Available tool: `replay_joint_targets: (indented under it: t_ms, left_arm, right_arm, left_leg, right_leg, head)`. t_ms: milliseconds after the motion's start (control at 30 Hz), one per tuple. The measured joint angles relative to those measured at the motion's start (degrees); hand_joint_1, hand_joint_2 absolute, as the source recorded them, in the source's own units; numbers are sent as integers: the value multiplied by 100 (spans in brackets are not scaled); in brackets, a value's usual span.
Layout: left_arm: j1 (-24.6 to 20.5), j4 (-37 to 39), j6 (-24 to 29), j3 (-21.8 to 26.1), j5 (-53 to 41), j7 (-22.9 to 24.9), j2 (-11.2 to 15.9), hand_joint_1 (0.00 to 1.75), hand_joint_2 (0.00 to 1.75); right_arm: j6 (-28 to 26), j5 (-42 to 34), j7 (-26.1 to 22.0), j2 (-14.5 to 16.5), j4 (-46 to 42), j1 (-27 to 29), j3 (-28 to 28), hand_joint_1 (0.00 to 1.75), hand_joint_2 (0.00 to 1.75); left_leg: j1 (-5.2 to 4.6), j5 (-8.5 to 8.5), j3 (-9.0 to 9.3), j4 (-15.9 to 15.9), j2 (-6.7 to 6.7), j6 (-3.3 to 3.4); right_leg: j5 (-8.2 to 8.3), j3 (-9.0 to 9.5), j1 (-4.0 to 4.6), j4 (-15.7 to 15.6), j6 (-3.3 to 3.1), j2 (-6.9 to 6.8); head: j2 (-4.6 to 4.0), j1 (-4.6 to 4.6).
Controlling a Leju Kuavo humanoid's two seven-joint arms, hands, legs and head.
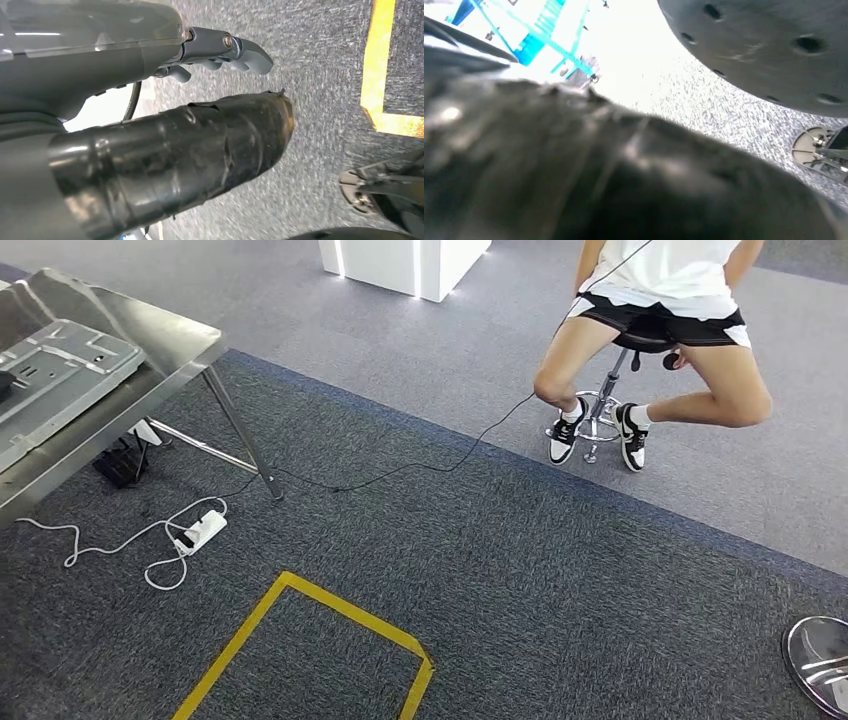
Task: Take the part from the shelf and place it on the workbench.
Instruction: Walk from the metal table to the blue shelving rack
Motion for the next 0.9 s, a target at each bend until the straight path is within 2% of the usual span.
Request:
replay_joint_targets:
  t_ms: [67,133,200,267,400,433,500,533,567,633,667,700,800,833,900]
  left_arm:
    - [7,-8,99,-35,-67,-50,6,0,0]
    - [-2,-18,216,-86,-136,-121,15,0,0]
    - [-23,-34,308,-152,-196,-201,20,0,0]
    - [-32,-50,283,-191,-207,-241,16,0,0]
    - [-34,-54,191,-200,-176,-236,13,0,0]
    - [-33,-54,135,-200,-156,-222,12,0,0]
    - [-31,-53,-127,-200,-64,-94,10,0,0]
    - [-34,-53,-253,-200,-21,-23,6,0,0]
    - [-39,-53,-346,-199,14,40,-1,0,0]
    - [-51,-54,-385,-198,32,76,-15,0,0]
    - [-55,-54,-394,-197,39,88,-20,0,0]
    - [-58,-54,-398,-197,42,95,-21,0,0]
    - [-82,-54,-408,-197,44,109,-22,0,0]
    - [-87,-54,-411,-197,44,118,-22,0,0]
    - [-87,-54,-418,-197,44,139,-26,0,0]
  right_arm:
    - [-24,-8,-1,2,1,0,-9,0,0]
    - [-47,-21,-5,5,0,-11,-32,0,0]
    - [-57,-34,-10,7,1,-6,-64,0,0]
    - [-55,-39,-16,4,2,12,-85,0,0]
    - [-52,-36,-20,0,3,18,-92,0,0]
    - [-49,-29,-21,-2,3,17,-93,0,0]
    - [-42,-4,-24,-4,3,10,-94,0,0]
    - [-39,8,-25,-5,3,9,-95,0,0]
    - [-38,15,-26,-10,3,8,-97,0,0]
    - [-38,17,-26,-21,3,0,-99,0,0]
    - [-34,18,-26,-25,3,-9,-101,0,0]
    - [-27,18,-27,-26,3,-16,-101,0,0]
    - [-8,19,-28,-28,3,-9,-102,0,0]
    - [-8,19,-30,-28,3,-7,-102,0,0]
    - [-8,22,-33,-31,3,-15,-103,0,0]
  left_leg:
    - [-12,392,349,-768,-158,73]
    - [-31,529,542,-1247,-298,120]
    - [-44,531,560,-1337,-267,145]
    - [-24,590,595,-1415,-173,187]
    - [-4,632,625,-1477,-112,212]
    - [-5,639,626,-1485,-98,226]
    - [-14,647,610,-1491,51,251]
    - [-15,644,603,-1485,145,256]
    - [-13,630,598,-1470,238,242]
    - [-11,577,602,-1416,329,182]
    - [-18,546,598,-1386,364,144]
    - [-31,520,597,-1363,398,111]
    - [-20,481,629,-1342,464,32]
    - [-4,423,617,-1284,406,6]
    - [16,133,424,-853,198,-27]
  right_leg:
    - [4,8,12,14,11,107]
    - [23,-24,8,28,53,196]
    - [57,-64,-11,18,123,277]
    - [47,-80,-18,45,170,236]
    - [-1,-98,-14,108,183,120]
    - [-66,-137,-10,184,189,60]
    - [-425,-484,-50,930,254,-97]
    - [-523,-595,-83,1197,293,-165]
    - [-510,-607,-120,1274,331,-214]
    - [-178,-201,-134,540,351,-377]
    - [-86,-53,-126,250,332,-440]
    - [-57,24,-112,89,304,-480]
    - [-54,16,-83,39,181,-376]
    - [-40,19,-86,21,142,-339]
    - [-10,17,-96,-10,73,-268]
  head:
    - [0,2]
    - [0,3]
    - [0,3]
    - [0,1]
    - [0,3]
    - [0,5]
    - [0,9]
    - [0,7]
    - [0,7]
    - [0,8]
    - [0,6]
    - [0,4]
    - [0,1]
    - [0,1]
    - [0,0]
